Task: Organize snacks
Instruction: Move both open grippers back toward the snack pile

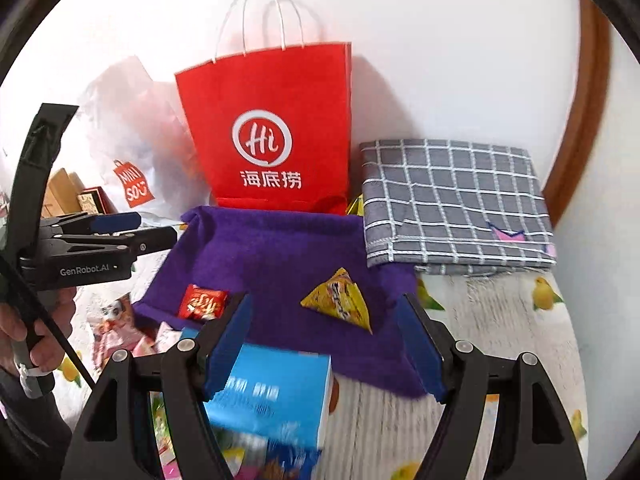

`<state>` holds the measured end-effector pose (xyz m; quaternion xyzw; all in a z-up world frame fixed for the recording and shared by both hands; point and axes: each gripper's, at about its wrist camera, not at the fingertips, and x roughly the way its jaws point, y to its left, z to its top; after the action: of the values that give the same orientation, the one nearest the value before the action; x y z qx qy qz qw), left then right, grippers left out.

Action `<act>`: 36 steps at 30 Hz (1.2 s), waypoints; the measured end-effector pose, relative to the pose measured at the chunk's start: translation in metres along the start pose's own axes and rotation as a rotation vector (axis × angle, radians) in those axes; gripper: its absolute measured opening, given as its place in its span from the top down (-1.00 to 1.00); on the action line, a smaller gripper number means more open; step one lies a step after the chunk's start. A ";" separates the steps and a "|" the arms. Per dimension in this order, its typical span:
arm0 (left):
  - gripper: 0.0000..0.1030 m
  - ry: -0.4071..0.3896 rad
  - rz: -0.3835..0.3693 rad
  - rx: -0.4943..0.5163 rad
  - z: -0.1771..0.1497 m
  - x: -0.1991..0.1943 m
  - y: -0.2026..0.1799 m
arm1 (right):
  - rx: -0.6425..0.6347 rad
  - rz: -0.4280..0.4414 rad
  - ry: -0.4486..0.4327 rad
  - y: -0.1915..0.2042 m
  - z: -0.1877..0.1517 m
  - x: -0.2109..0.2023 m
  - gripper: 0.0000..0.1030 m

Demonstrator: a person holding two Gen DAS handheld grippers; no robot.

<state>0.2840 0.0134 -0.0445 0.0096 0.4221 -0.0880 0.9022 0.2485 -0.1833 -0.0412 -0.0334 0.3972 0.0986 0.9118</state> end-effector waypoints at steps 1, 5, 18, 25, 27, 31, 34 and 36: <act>-0.38 -0.007 -0.001 0.007 -0.003 -0.008 -0.002 | 0.007 -0.007 -0.012 0.002 -0.004 -0.009 -0.44; -0.38 -0.025 -0.015 0.019 -0.026 -0.037 -0.003 | 0.061 0.027 -0.013 0.007 -0.023 -0.033 -0.44; -0.38 0.029 -0.012 -0.072 -0.106 -0.078 0.034 | 0.118 0.029 0.062 0.030 -0.093 -0.047 -0.44; -0.38 0.039 0.045 -0.114 -0.135 -0.092 0.055 | 0.163 0.049 0.102 0.031 -0.125 -0.044 -0.44; -0.38 0.048 0.051 -0.126 -0.142 -0.094 0.060 | 0.168 0.058 0.118 0.033 -0.132 -0.040 -0.44; -0.38 0.045 0.062 -0.132 -0.153 -0.100 0.065 | 0.148 0.132 0.138 0.047 -0.144 -0.034 -0.44; -0.38 0.048 0.053 -0.147 -0.159 -0.102 0.071 | 0.085 0.121 0.141 0.066 -0.151 -0.030 -0.48; -0.38 0.052 0.052 -0.148 -0.164 -0.103 0.075 | 0.044 0.119 0.138 0.076 -0.155 -0.027 -0.56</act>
<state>0.1070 0.1179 -0.0757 -0.0437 0.4502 -0.0327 0.8913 0.1030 -0.1344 -0.1258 0.0034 0.4624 0.1415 0.8753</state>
